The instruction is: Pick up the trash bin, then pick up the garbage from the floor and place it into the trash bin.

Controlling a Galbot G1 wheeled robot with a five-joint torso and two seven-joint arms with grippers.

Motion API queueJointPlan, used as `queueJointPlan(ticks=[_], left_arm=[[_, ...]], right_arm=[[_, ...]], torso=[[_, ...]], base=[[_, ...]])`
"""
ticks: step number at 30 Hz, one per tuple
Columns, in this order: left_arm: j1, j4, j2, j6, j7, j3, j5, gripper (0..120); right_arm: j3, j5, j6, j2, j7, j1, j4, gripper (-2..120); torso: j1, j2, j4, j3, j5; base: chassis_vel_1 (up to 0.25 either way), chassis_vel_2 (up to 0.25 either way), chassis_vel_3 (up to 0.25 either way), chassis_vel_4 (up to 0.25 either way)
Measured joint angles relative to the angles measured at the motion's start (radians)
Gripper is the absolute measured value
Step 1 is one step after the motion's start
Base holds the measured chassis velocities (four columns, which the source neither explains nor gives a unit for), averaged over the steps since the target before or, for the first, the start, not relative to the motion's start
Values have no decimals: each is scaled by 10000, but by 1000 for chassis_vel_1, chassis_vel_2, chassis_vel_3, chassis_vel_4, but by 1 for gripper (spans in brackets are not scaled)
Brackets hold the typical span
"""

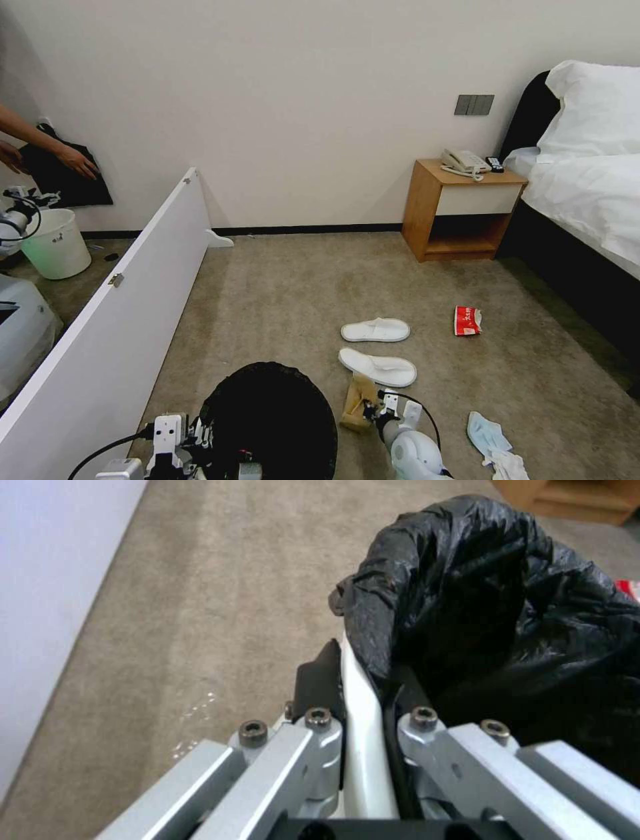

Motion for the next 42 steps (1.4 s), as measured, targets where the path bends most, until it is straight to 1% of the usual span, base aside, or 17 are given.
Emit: queueJointPlan(ticks=[2,3,5,6,7,8,11,12,13,18,19,21,22,27,28,36,42], left_arm=[[-161,9,148,72,-53,137,-186,4],[-161,9,148,72,-53,137,-186,4],[-279,21,288,118,-76,249,-331,4],[-279,21,288,118,-76,249,-331,4],[-391,72,398,143,-87,366,-417,4],[-391,72,398,143,-87,366,-417,4],[-545,196,461,149,-95,612,-485,4],[-545,196,461,149,-95,612,-485,4],[-567,211,455,150,-96,704,-489,4],[-579,208,438,150,-96,810,-505,4],[-546,141,422,151,-94,903,-538,4],[-505,109,412,151,-92,921,-554,4],[-443,70,391,151,-89,924,-573,4],[-393,-5,341,165,-91,963,-617,4],[-369,-23,315,174,-93,1017,-636,4],[-289,-39,239,238,-159,1214,-674,4],[-276,-39,224,263,-186,1250,-691,4]], right_arm=[[375,-236,1396,-347,-1429,-412,928,0],[375,-236,1396,-347,-1429,-412,928,0],[656,-64,2568,-664,-3068,-655,1625,0],[656,-64,2568,-664,-3068,-655,1625,0],[875,804,3197,-940,-5314,-706,2052,0],[875,804,3197,-940,-5314,-706,2052,0],[938,1820,3222,-1692,-9254,-715,3055,0],[938,1820,3222,-1692,-9254,-715,3055,0],[824,2036,2997,-2051,-10333,-754,3448,0],[594,2133,2673,-2385,-11541,-757,3745,0],[371,2060,2202,-2537,-13031,-715,3718,0],[328,1877,2148,-2539,-13440,-715,3665,0],[293,1717,2120,-2487,-13628,-720,3580,9],[289,1589,2126,-2433,-13503,-667,3502,20],[277,1578,2128,-2442,-13471,-647,3487,28],[266,1517,2145,-2600,-13455,-610,3432,53],[273,1474,2006,-2795,-13494,-594,3477,77]], torso=[[0,1,0,-1,-1],[0,1,0,-1,-1],[0,0,-1,0,3],[0,0,-1,0,3],[0,1,0,-1,1],[0,1,0,-1,1],[0,1,3,-1,2],[0,1,3,-1,2],[0,1,1,-1,-6],[0,1,1,-1,4],[0,1,3,-1,4],[0,1,2,-1,2],[0,1,2,-1,1],[0,1,2,-1,2],[0,1,2,-1,1],[0,1,1,0,1],[0,1,1,-1,1]], base=[[0,0,0,0],[0,0,0,0],[0,0,0,0],[0,0,0,0],[0,0,0,0],[0,0,0,0],[0,0,0,0],[0,0,0,0],[0,0,0,0],[0,0,0,0],[0,0,0,0],[0,0,0,0],[0,0,0,0],[0,0,0,0],[0,0,0,0],[0,0,0,0],[0,0,0,0]])
